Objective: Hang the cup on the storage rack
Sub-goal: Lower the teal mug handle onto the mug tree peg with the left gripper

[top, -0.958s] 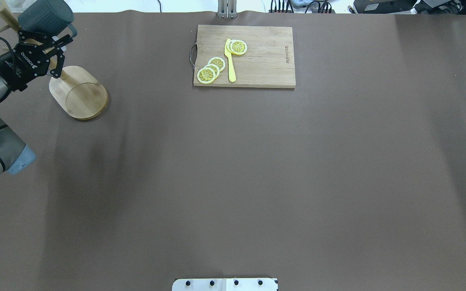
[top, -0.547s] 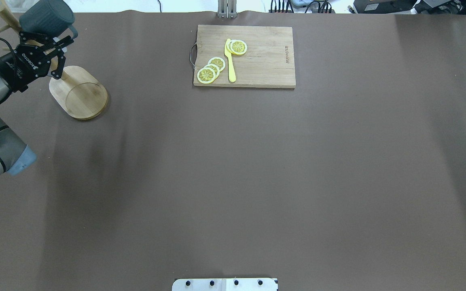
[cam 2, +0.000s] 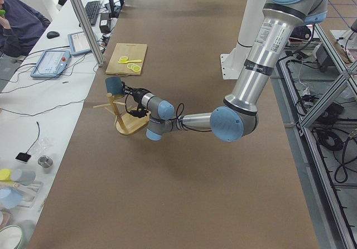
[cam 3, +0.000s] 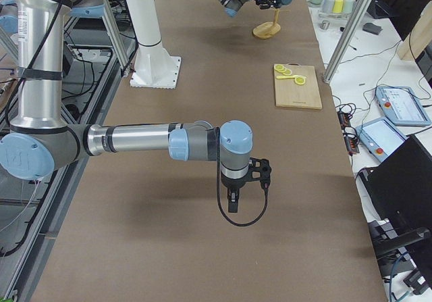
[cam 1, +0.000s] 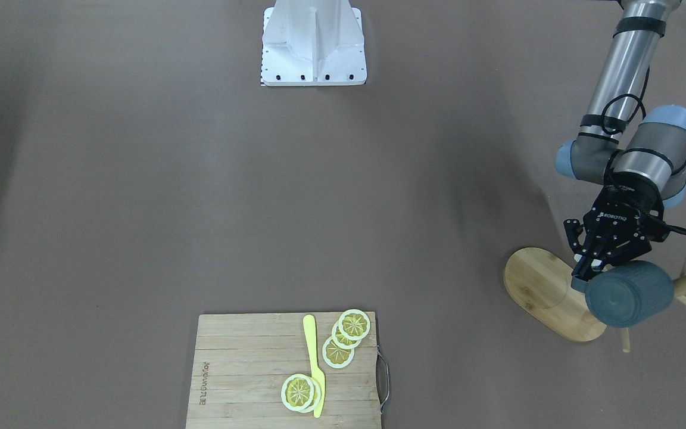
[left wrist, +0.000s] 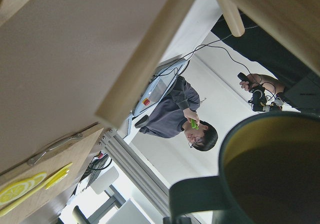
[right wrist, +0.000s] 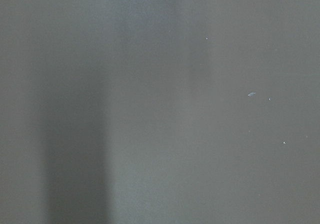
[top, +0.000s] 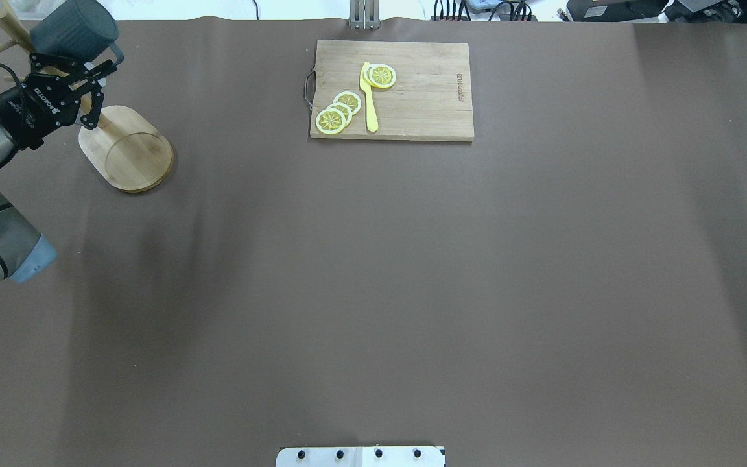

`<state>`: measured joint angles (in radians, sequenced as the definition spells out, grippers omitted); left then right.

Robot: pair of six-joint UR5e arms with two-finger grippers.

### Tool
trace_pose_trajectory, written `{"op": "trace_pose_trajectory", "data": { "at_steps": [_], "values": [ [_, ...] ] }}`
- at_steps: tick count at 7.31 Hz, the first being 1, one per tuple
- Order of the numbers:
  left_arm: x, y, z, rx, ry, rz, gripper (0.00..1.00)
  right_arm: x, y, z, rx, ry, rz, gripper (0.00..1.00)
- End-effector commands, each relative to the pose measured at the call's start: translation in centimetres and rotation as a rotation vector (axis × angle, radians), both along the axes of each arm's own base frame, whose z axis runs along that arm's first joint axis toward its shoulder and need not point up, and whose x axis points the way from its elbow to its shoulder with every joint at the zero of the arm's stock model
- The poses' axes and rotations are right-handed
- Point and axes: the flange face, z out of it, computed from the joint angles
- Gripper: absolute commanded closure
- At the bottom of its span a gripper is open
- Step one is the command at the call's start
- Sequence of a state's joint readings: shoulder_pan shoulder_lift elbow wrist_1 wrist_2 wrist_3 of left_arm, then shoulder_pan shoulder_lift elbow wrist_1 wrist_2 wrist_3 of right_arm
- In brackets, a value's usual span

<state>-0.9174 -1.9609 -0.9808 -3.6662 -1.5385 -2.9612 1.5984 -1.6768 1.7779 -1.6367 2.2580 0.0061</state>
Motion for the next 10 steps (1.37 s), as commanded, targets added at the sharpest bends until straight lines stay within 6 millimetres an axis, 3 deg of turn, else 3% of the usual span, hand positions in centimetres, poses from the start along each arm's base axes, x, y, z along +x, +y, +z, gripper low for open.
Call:
{"op": "trace_pose_trajectory", "data": {
  "at_steps": [1,3,5,6,7,8,10],
  "values": [
    [-0.04,0.05,0.14,-0.002,-0.001,0.000,1.00,0.00,-0.01,-0.01,0.000,0.000,0.000,0.00],
    [-0.04,0.08,0.14,0.001,-0.003,0.001,0.96,0.00,-0.01,-0.01,0.000,0.000,0.000,0.00],
    [0.04,0.13,0.13,0.005,-0.005,0.001,0.80,0.00,0.00,0.07,-0.001,0.000,0.000,0.00],
    [0.09,0.24,0.09,0.010,-0.003,0.003,0.78,0.00,0.00,0.07,-0.001,0.000,0.000,0.00],
    [0.08,0.26,0.08,0.014,-0.006,0.002,0.50,0.00,0.00,0.14,-0.003,0.000,0.000,0.00],
    [0.04,0.31,0.04,0.016,-0.005,0.002,0.02,0.00,-0.07,0.07,-0.002,0.000,0.001,0.00],
    [-0.37,0.84,0.27,0.025,0.003,0.002,0.01,0.00,-0.21,-0.06,0.000,0.000,0.002,0.00]
  ]
}}
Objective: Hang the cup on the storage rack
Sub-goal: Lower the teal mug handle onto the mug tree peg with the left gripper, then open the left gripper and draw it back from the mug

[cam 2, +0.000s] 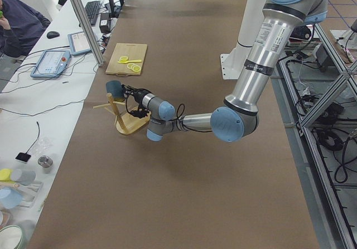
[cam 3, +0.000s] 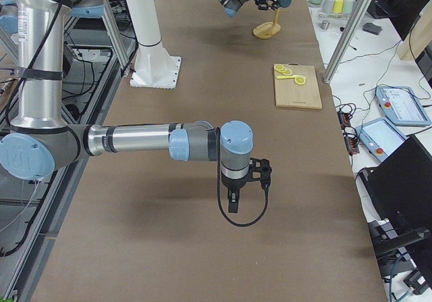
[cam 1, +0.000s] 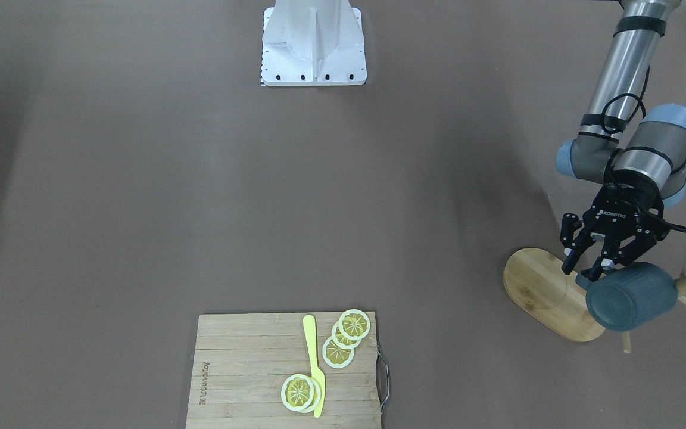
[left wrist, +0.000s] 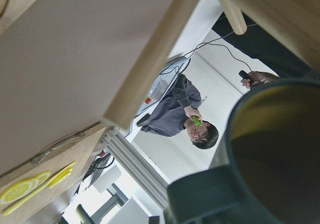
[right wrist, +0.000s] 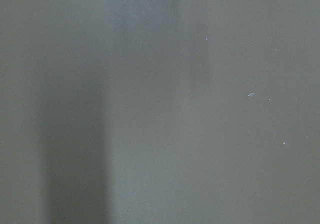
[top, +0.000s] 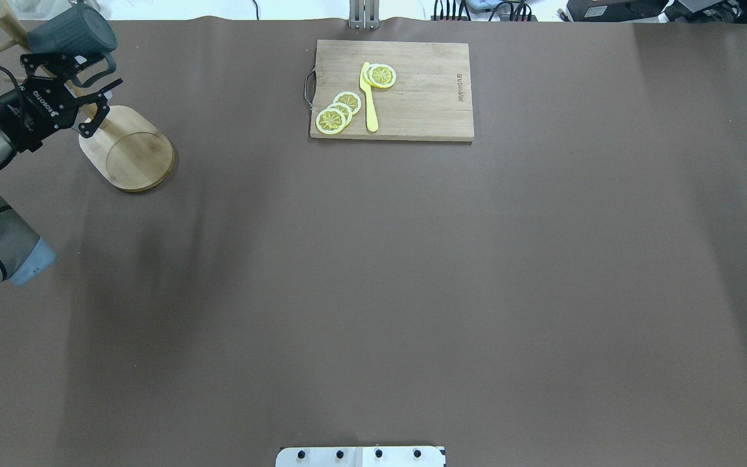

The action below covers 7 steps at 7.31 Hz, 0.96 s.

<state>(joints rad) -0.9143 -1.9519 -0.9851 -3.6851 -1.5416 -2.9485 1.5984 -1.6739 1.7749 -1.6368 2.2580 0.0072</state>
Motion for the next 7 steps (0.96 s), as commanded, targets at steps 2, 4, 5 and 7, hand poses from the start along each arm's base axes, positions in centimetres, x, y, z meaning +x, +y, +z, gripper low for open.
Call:
{"op": "trace_pose_trajectory", "data": {
  "at_steps": [2,4,5,7],
  "values": [
    [-0.5,0.8,-0.4,0.042,0.031,0.003,0.01,0.0,-0.1,-0.1,0.002,0.000,0.000,0.00],
    [-1.9,2.6,-0.7,0.082,0.023,-0.009,0.01,0.0,-0.1,0.0,0.001,0.000,-0.001,0.00],
    [-2.5,3.5,-1.2,0.099,0.033,-0.011,0.01,0.0,-0.1,0.1,-0.002,0.000,-0.001,0.00],
    [-3.9,5.3,-1.2,0.142,0.065,-0.014,0.01,0.0,-0.1,0.2,-0.004,0.000,-0.001,0.00]
  ]
}}
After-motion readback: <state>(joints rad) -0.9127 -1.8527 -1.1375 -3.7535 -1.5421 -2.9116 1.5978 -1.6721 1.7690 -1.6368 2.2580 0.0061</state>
